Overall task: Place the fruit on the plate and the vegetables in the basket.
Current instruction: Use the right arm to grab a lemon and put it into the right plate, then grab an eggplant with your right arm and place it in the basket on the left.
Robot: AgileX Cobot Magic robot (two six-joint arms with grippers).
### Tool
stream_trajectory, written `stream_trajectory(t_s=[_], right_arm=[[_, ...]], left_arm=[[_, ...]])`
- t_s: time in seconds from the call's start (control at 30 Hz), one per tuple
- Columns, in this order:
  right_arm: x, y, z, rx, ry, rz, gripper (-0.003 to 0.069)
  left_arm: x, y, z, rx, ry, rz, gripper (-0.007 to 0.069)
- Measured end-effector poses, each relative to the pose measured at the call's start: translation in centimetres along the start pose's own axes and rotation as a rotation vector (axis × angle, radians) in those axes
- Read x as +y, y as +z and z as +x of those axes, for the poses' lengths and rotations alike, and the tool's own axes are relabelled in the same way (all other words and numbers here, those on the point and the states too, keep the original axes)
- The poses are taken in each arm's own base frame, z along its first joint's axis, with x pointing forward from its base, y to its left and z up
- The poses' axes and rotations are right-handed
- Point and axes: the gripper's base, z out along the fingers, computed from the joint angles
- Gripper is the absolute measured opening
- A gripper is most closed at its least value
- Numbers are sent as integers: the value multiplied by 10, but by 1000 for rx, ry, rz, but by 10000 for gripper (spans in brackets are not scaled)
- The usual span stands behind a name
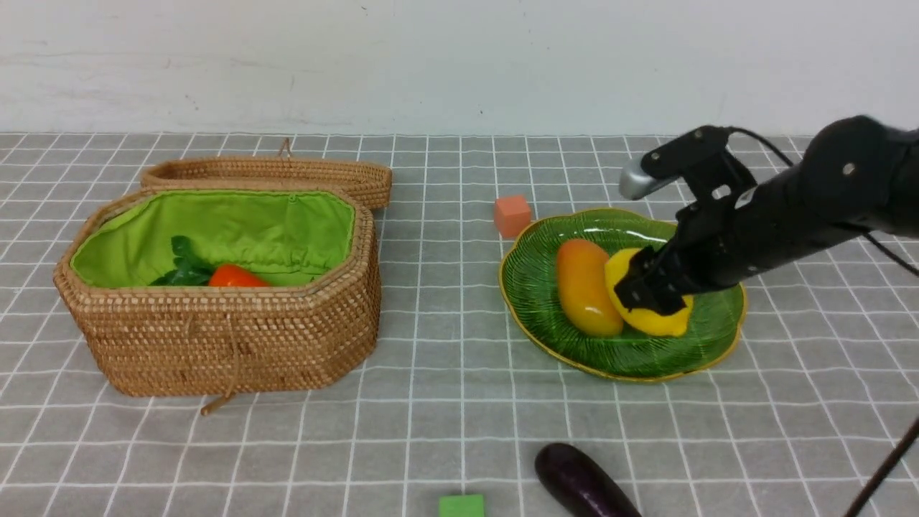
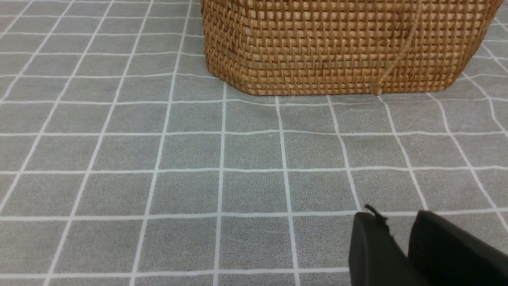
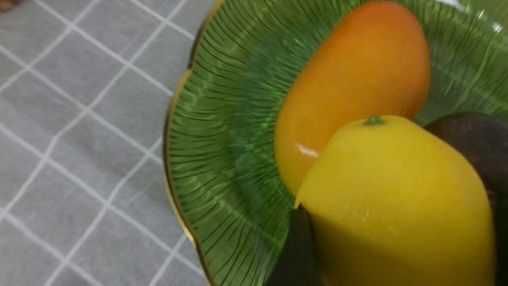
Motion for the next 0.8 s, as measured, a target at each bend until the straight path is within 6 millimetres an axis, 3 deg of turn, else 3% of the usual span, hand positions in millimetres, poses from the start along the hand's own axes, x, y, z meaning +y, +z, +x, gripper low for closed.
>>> stream_trajectory(t_s=[0.13, 0.23, 0.3, 0.4, 0.53, 0.6, 0.67, 0.8], right_arm=[[-1, 10, 4, 21, 64, -3, 568], [-1, 11, 5, 27, 101, -2, 658], [-1, 11, 5, 25, 110, 0, 677], [-1, 11, 5, 25, 114, -1, 673], [3, -4, 2, 37, 113, -24, 631], [17, -29, 0, 78, 83, -80, 590], [25, -36, 1, 104, 65, -111, 584], [71, -52, 8, 269, -9, -248, 574]], left_arm=[[0, 0, 0, 0, 0, 0, 143], [0, 0, 0, 0, 0, 0, 144], [0, 0, 0, 0, 0, 0, 144], [0, 0, 0, 0, 0, 0, 144], [0, 0, 0, 0, 0, 0, 144], [0, 0, 0, 0, 0, 0, 144], [0, 0, 0, 0, 0, 0, 144], [0, 0, 0, 0, 0, 0, 144]])
